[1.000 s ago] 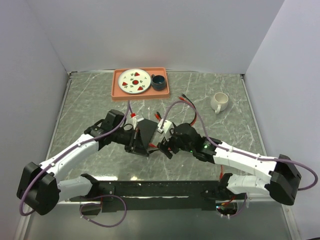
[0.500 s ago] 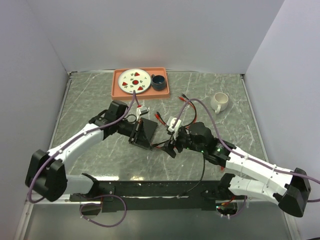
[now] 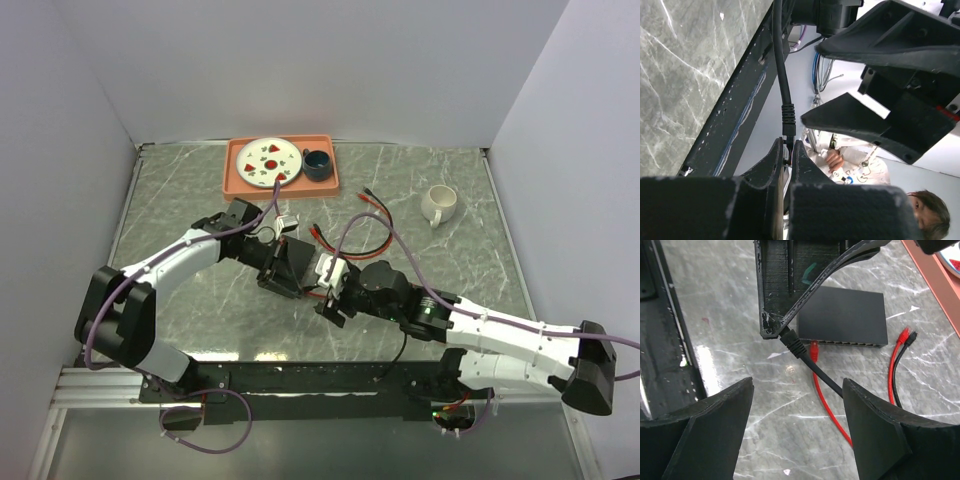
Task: Insert the plug into the switch port
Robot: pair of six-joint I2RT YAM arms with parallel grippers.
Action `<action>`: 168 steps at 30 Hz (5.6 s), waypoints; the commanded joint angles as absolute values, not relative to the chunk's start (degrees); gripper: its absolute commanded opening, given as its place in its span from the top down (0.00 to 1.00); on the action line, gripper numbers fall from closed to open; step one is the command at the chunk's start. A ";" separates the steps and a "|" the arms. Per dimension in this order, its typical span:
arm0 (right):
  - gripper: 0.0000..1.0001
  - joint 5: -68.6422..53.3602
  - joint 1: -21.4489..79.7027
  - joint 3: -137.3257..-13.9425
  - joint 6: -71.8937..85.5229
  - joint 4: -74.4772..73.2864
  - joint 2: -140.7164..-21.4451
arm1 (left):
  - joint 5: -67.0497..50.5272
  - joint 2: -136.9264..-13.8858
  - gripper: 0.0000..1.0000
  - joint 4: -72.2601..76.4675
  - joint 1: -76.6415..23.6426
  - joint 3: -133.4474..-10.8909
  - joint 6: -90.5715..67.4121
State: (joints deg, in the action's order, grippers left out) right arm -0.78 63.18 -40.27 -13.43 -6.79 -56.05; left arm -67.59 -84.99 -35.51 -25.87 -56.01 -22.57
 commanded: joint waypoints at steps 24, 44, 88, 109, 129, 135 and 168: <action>0.64 -5.01 63.98 -49.66 -19.25 -4.30 -68.64 | -67.67 -87.63 0.99 -37.88 -28.74 -58.71 -18.54; 1.00 -7.21 63.90 -49.22 -18.37 -4.75 -69.78 | -68.21 -87.98 0.71 -36.83 -28.74 -59.24 -19.16; 1.00 -8.61 47.37 -61.96 -14.77 -12.65 -98.17 | -9.67 -102.04 0.18 -13.01 -17.31 -58.45 -31.29; 1.00 -7.48 47.64 -66.44 -12.13 -16.70 -106.96 | -10.55 -104.59 0.34 -15.12 -22.94 -62.14 -30.85; 1.00 -4.92 47.46 -65.30 -10.28 -13.71 -104.41 | -10.29 -104.76 0.37 -15.29 -22.94 -60.21 -30.67; 1.00 -5.89 47.55 -63.64 -9.84 -12.31 -102.84 | -10.90 -105.03 0.38 -14.68 -23.03 -59.68 -31.20; 1.00 -5.19 50.45 -66.45 -8.00 -9.94 -106.26 | -16.61 -103.97 0.43 -12.57 -23.82 -58.54 -32.61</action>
